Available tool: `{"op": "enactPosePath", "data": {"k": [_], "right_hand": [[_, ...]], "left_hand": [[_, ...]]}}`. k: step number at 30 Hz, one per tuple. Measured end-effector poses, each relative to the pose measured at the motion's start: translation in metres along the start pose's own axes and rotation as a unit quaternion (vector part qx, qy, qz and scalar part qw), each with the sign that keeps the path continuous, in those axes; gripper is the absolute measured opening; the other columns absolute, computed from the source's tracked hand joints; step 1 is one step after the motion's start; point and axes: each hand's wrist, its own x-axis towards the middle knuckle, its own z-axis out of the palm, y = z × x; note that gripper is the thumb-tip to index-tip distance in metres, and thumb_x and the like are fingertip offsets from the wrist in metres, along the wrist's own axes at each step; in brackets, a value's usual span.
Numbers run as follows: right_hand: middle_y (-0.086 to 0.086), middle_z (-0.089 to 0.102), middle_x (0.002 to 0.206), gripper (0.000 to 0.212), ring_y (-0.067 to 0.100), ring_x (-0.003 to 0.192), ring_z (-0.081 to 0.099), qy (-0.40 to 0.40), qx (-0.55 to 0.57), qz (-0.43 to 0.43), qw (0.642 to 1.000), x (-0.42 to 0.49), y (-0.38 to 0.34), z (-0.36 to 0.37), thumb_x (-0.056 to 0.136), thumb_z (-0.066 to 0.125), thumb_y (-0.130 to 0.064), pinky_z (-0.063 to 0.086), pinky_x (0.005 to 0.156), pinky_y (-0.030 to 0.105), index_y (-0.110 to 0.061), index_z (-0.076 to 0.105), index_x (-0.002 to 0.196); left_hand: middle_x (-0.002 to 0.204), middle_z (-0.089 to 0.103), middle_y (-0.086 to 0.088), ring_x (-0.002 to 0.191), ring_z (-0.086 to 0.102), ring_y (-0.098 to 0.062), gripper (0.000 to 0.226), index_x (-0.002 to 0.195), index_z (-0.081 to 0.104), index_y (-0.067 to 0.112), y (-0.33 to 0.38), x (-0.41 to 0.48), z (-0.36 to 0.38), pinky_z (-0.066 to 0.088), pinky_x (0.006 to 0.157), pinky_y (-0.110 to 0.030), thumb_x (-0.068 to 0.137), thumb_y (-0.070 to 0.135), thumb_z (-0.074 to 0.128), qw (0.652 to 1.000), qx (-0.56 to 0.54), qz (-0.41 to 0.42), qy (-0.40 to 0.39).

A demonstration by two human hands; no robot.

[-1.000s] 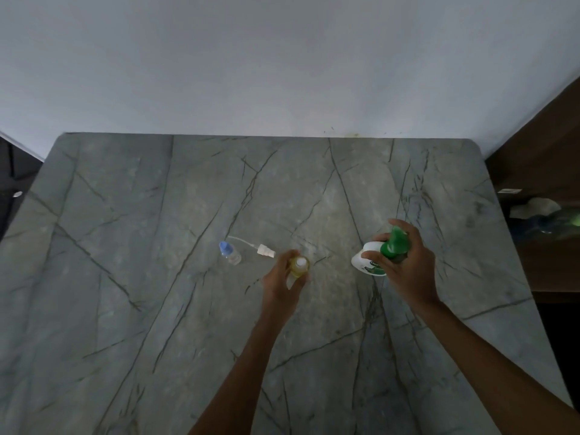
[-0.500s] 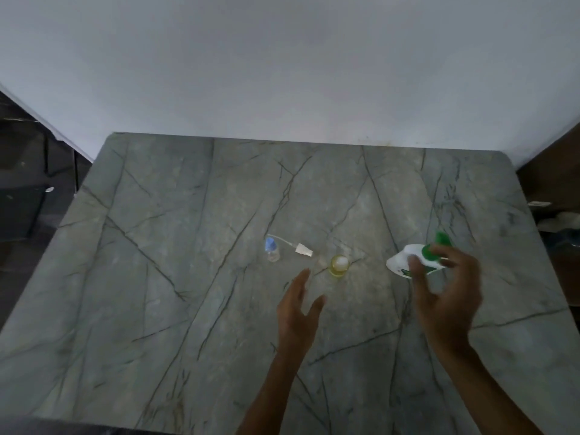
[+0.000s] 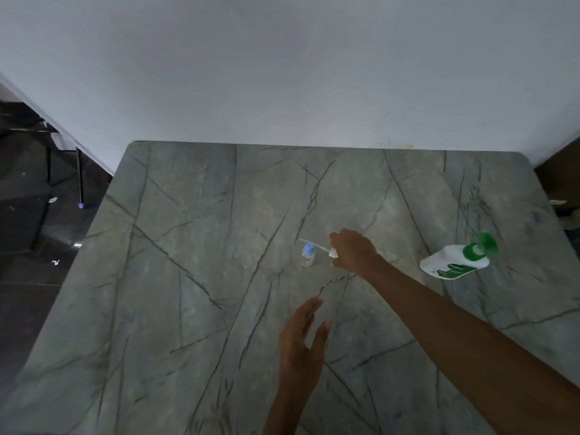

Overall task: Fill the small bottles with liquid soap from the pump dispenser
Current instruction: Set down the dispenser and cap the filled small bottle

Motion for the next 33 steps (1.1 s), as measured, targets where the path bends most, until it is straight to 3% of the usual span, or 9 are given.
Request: {"op": "enactPosePath", "data": {"k": [8, 11, 13, 15, 18, 24, 33], "right_hand": [[0.007, 0.060, 0.109, 0.023, 0.025, 0.102, 0.061, 0.040, -0.002, 0.007, 0.999, 0.006, 0.000, 0.010, 0.088, 0.061, -0.022, 0.047, 0.082, 0.033, -0.013, 0.061, 0.109], [0.011, 0.063, 0.098, 0.021, 0.029, 0.090, 0.063, 0.106, 0.108, 0.028, 0.988, -0.001, 0.014, -0.007, 0.079, 0.070, -0.015, 0.043, 0.067, 0.028, -0.009, 0.062, 0.097], [0.008, 0.065, 0.080, 0.019, 0.023, 0.073, 0.063, 0.169, 0.184, 0.041, 0.967, -0.017, 0.030, -0.028, 0.074, 0.075, -0.011, 0.038, 0.056, 0.023, -0.009, 0.060, 0.087], [0.001, 0.064, 0.069, 0.020, 0.015, 0.062, 0.062, 0.213, 0.235, 0.044, 0.947, -0.043, 0.048, -0.052, 0.073, 0.079, -0.012, 0.043, 0.051, 0.022, -0.010, 0.062, 0.083], [-0.007, 0.068, 0.071, 0.026, 0.002, 0.062, 0.062, 0.245, 0.278, 0.039, 0.928, -0.091, 0.072, -0.077, 0.068, 0.087, -0.020, 0.047, 0.058, 0.009, -0.013, 0.069, 0.086], [0.003, 0.073, 0.087, 0.030, 0.009, 0.073, 0.063, 0.302, 0.232, 0.040, 0.924, -0.154, 0.100, -0.080, 0.068, 0.086, -0.012, 0.035, 0.071, -0.006, -0.008, 0.075, 0.095], [0.007, 0.071, 0.089, 0.030, 0.008, 0.078, 0.061, 0.286, 0.222, -0.018, 0.932, -0.143, 0.116, -0.045, 0.069, 0.085, -0.003, 0.035, 0.077, -0.006, -0.005, 0.074, 0.097]], "left_hand": [[0.120, 0.065, 0.015, 0.115, 0.060, -0.002, 0.035, 0.123, 0.060, 0.024, -0.007, 0.007, -0.015, 0.049, 0.096, -0.020, 0.091, 0.012, 0.066, 0.999, 0.012, 0.019, -0.024], [0.117, 0.067, 0.015, 0.112, 0.062, -0.004, 0.032, 0.119, 0.063, 0.024, -0.008, 0.011, -0.013, 0.051, 0.096, -0.025, 0.091, 0.011, 0.066, 0.999, 0.006, 0.012, -0.029], [0.116, 0.067, 0.014, 0.111, 0.062, -0.004, 0.030, 0.119, 0.063, 0.023, -0.008, 0.017, -0.008, 0.052, 0.095, -0.028, 0.091, 0.012, 0.065, 0.999, 0.010, 0.012, -0.033], [0.117, 0.067, 0.013, 0.111, 0.062, -0.003, 0.028, 0.119, 0.063, 0.023, -0.005, 0.026, 0.003, 0.053, 0.094, -0.030, 0.092, 0.017, 0.065, 0.999, 0.014, 0.021, -0.037], [0.118, 0.067, 0.010, 0.109, 0.063, -0.003, 0.031, 0.120, 0.063, 0.020, 0.001, 0.043, 0.030, 0.054, 0.092, -0.029, 0.090, 0.025, 0.066, 0.999, 0.012, 0.038, -0.038], [0.126, 0.059, 0.006, 0.111, 0.059, -0.008, 0.057, 0.131, 0.054, 0.022, -0.004, 0.080, 0.088, 0.053, 0.094, -0.033, 0.080, 0.028, 0.078, 0.996, 0.081, 0.035, -0.032], [0.117, 0.067, 0.001, 0.101, 0.064, -0.011, 0.054, 0.123, 0.063, 0.016, -0.006, 0.105, 0.116, 0.055, 0.088, -0.035, 0.074, 0.028, 0.082, 0.990, 0.125, 0.057, -0.038]]}}
